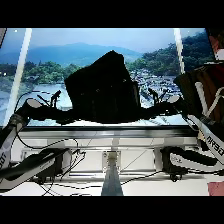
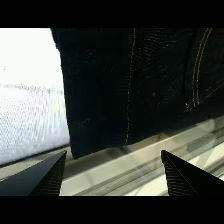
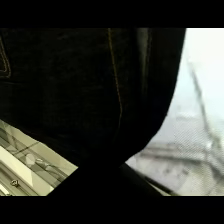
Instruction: Fold the clothes and pants, and hang the long-sleeved shirts on hangers.
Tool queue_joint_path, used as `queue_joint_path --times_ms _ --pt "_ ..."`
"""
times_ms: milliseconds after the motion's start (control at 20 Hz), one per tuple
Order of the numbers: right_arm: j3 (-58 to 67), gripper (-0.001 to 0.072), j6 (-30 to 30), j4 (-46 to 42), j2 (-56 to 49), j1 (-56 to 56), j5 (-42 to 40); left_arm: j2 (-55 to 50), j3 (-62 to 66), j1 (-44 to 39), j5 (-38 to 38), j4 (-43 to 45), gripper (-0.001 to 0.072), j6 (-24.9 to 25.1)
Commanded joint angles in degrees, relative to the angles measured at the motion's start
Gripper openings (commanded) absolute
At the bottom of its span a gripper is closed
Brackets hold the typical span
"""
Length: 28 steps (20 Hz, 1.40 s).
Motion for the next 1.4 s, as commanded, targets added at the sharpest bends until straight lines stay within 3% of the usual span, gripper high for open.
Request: queue_joint_path --times_ms 0,50,150,250,600,1050,1250,1350 --pt "0.07 0.0016 -0.63 0.00 -0.02 0.20 -1.31 -0.09 -2.51 0.04 6.03 -4.09 0.0527 1.31" --pt "0.07 0.0015 -0.63 0.02 -0.02 0.20 -1.62 -0.09 -2.56 0.04 7.10 -4.35 0.0433 1.31" --pt "0.07 0.0015 -0.70 0.02 -0.02 0.20 -1.75 -0.09 -2.54 0.07 9.84 -4.35 0.0169 1.31" --pt "0.33 0.0015 -2.29 0.00 0.50 0.20 -1.55 -0.02 -2.47 0.07 13.18 -4.37 0.0016 1.31" --pt "9.66 0.0014 -4.09 0.39 10.36 0.22 0.57 5.44 9.77 0.07 14.23 -4.26 0.0013 1.55" --pt "34.97 0.0014 -2.51 1.55 31.52 8.87 1.73 35.87 31.19 0.07 14.40 -4.35 0.0013 2.99" --pt "45.48 0.0014 3.04 1.44 38.45 10.14 1.51 49.81 31.19 0.09 15.47 -4.09 0.0012 -0.46" --pt "48.78 0.0014 4.26 1.29 39.60 10.14 0.55 53.27 31.17 0.11 16.85 -1.25 0.0011 -5.29"
